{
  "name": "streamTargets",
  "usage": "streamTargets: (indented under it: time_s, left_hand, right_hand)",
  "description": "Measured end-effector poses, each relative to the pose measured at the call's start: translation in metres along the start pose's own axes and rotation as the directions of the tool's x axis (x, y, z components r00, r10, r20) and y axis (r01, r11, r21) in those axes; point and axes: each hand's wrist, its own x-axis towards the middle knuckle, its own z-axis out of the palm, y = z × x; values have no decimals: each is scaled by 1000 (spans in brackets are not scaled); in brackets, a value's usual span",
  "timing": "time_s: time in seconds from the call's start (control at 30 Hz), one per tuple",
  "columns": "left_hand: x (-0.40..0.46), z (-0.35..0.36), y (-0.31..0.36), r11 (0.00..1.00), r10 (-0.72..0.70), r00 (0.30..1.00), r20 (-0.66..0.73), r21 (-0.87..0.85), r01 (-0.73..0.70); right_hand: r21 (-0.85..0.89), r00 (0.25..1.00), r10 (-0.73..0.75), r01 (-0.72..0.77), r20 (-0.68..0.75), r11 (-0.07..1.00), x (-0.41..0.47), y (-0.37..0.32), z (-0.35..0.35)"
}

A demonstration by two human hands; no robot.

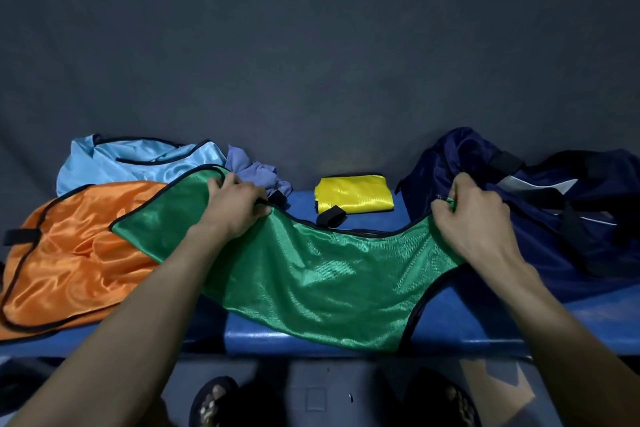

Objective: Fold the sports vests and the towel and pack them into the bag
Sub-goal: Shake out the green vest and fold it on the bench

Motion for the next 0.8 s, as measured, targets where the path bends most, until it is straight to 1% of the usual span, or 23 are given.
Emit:
streamTargets:
  time_s: [0.07,0.13,0.23,0.33,0.4,0.47,0.5,0.57,0.6,0.63,0.67,0.7,0.73,0.77,0.8]
  left_hand:
    - [0,8,0,995,-6,1000,-30,102,9]
    - [0,15,-3,988,-36,998,-60,146,44]
    - [3,16,-3,989,-51,995,-80,131,61]
    - [6,8,-2,997,-15,996,-87,80,22]
    - [5,6,-7,995,-5,995,-98,94,15]
    - [2,9,-13,991,-15,987,-159,128,36]
    - [0,10,-12,990,-4,977,-215,137,34]
    - [-5,9,4,994,57,951,-305,109,-25]
    - [-10,8,19,991,129,938,-323,77,-110]
    - [-17,7,37,974,219,925,-311,12,-227]
    - [-26,8,56,938,301,915,-267,-91,-335]
    - [-36,13,74,894,378,907,-185,-182,-410]
    - [-46,20,89,862,454,886,-95,-206,-464]
    - [-54,29,99,846,512,859,-10,-169,-506]
    - [-60,38,105,839,539,840,59,-127,-529]
  right_hand:
    - [5,1000,4,-4,-8,1000,0,1,0]
    - [21,1000,14,-13,-17,1000,0,2,-1]
    - [83,999,46,-43,-29,996,0,3,-3]
    - [164,995,86,-78,-44,983,1,7,-6]
    - [185,993,104,-94,-50,978,1,10,-9]
    - [192,992,119,-108,-50,975,1,12,-12]
    - [195,990,131,-120,-46,973,0,13,-13]
    - [197,988,148,-138,-37,971,-1,14,-15]
    - [201,987,157,-147,-33,968,-2,15,-15]
    - [210,985,169,-159,-29,965,-2,16,-15]
    - [222,983,183,-173,-25,960,-1,17,-16]
    - [232,981,194,-183,-23,955,-1,18,-16]
    - [242,979,202,-191,-23,951,-1,20,-18]
    - [255,977,210,-197,-25,947,-2,23,-22]
    - [270,975,220,-204,-29,941,-2,26,-25]
